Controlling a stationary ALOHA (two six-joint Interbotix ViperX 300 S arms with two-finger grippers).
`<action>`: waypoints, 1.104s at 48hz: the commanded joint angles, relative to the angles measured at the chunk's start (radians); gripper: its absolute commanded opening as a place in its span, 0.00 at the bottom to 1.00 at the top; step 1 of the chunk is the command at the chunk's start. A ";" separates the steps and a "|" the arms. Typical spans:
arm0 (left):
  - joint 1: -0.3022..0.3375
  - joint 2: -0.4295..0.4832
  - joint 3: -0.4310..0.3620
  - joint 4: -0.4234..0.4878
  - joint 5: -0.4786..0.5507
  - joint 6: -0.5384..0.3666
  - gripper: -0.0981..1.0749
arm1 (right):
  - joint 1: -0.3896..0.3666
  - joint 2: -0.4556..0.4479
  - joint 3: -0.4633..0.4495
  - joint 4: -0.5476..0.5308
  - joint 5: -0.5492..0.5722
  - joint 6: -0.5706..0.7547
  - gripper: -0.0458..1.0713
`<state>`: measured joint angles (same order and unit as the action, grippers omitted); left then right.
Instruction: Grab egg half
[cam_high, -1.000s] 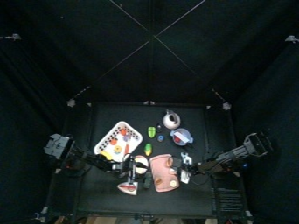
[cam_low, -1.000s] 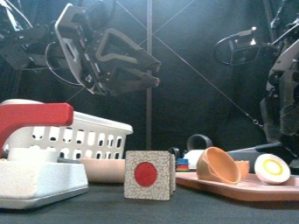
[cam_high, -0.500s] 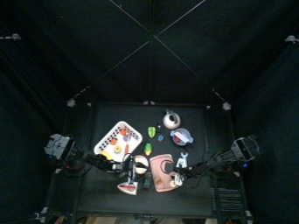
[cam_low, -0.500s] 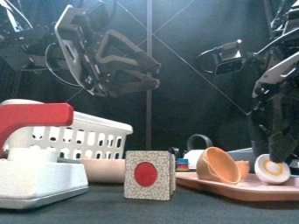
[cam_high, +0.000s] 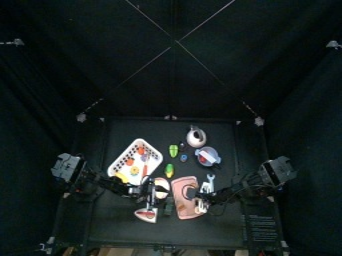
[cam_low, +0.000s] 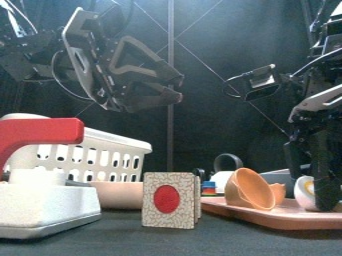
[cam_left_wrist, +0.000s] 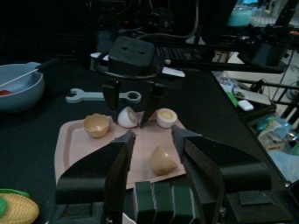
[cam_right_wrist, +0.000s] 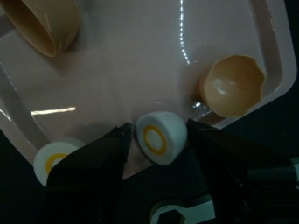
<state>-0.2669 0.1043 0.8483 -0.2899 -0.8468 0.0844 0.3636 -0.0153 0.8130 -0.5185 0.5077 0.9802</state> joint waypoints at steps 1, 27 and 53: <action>0.002 -0.008 -0.011 0.000 -0.009 0.003 0.76 | 0.002 -0.014 -0.017 -0.003 0.003 -0.002 0.83; 0.002 -0.008 -0.009 0.000 -0.009 0.002 0.76 | 0.002 0.003 -0.023 -0.023 0.028 -0.003 0.77; 0.002 -0.008 -0.009 0.000 -0.009 0.003 0.76 | 0.005 -0.025 -0.069 -0.058 0.094 -0.003 0.72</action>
<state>-0.2669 0.1043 0.8498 -0.2899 -0.8483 0.0844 0.3651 -0.0015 0.7808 -0.5584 0.5768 0.9756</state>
